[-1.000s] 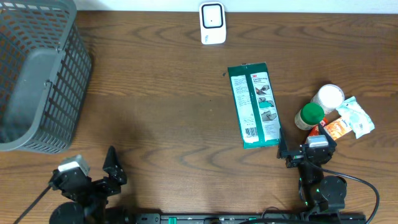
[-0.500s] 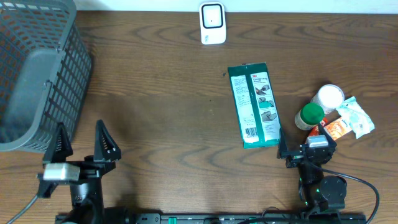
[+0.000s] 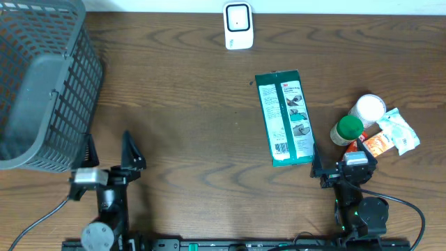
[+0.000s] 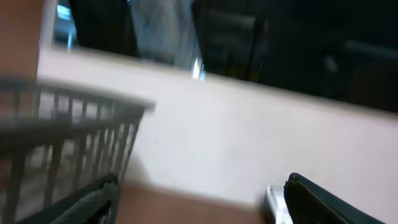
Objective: Scan the item barcode
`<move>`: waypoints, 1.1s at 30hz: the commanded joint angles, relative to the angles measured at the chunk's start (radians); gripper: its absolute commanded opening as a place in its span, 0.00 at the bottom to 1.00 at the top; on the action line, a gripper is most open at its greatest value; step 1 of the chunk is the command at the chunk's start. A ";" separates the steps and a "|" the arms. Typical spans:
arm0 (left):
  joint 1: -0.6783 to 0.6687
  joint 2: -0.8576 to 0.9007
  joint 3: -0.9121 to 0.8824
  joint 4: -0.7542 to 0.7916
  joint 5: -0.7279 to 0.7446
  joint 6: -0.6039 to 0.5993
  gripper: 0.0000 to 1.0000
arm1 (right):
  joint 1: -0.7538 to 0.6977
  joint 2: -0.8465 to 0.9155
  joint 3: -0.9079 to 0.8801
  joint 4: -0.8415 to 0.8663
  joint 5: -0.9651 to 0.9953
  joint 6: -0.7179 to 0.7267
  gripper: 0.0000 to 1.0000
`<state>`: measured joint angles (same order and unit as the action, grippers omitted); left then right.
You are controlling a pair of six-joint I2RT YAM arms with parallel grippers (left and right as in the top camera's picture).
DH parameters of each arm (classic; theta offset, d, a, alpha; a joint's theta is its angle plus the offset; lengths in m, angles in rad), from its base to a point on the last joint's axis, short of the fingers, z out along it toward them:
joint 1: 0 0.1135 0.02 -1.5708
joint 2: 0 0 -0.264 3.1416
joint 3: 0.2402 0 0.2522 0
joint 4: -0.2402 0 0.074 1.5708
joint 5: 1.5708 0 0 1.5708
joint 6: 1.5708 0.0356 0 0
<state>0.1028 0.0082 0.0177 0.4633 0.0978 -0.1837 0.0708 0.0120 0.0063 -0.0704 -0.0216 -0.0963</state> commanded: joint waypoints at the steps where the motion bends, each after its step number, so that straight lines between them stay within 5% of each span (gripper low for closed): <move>1: -0.010 -0.006 -0.013 -0.114 -0.001 -0.020 0.86 | -0.006 -0.006 -0.001 -0.005 0.006 -0.006 0.99; 10: -0.075 -0.006 -0.013 -0.529 -0.003 -0.016 0.86 | -0.006 -0.006 -0.001 -0.004 0.006 -0.006 0.99; 33: -0.076 -0.004 -0.013 -0.526 -0.002 0.078 0.86 | -0.006 -0.006 -0.001 -0.004 0.006 -0.006 0.99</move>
<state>0.0315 0.0109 0.0128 -0.0189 0.0822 -0.1253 0.0708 0.0120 0.0063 -0.0700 -0.0216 -0.0963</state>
